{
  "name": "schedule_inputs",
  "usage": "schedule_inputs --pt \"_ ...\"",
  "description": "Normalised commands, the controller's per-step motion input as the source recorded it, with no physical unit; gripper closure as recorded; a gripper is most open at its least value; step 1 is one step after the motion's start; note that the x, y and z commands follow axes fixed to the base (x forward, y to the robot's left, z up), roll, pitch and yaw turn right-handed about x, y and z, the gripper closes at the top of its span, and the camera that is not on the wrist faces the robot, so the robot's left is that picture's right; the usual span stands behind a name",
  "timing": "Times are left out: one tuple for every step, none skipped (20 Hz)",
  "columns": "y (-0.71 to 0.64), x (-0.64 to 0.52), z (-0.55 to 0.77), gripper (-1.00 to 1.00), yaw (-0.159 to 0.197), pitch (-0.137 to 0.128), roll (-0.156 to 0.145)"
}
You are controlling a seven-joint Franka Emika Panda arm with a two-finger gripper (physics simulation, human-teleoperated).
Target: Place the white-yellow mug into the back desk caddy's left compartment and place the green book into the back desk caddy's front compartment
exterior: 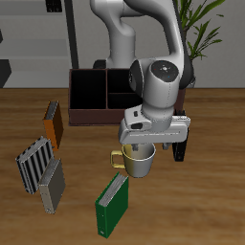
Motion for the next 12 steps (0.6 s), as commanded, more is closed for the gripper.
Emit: schedule_inputs --pt "0.05 0.1 -0.09 -1.0 -0.001 0.023 0.036" --pt "0.09 -0.09 -0.17 -1.0 -0.008 0.024 0.014" --pt "0.02 0.05 -0.1 -1.0 0.013 0.012 -0.015" --pt "0.08 0.0 -0.11 -1.0 0.003 0.013 0.018" --pt "0.13 -0.01 -0.18 -1.0 0.099 0.012 0.017" --pt "-0.08 -0.02 -0.06 -1.0 0.004 -0.04 -0.101" --pt "0.12 -0.02 -0.14 1.0 -0.019 0.058 0.077" --pt "-0.06 0.11 -0.03 1.0 -0.002 0.023 0.015" --pt "-0.14 0.02 0.01 1.0 -0.002 -0.008 -0.082" --pt "-0.04 0.05 0.05 1.0 0.014 -0.007 0.014" --pt "-0.16 0.02 0.08 1.0 -0.025 0.007 -0.029" --pt "-0.11 0.03 0.06 1.0 -0.013 -0.001 -0.023"
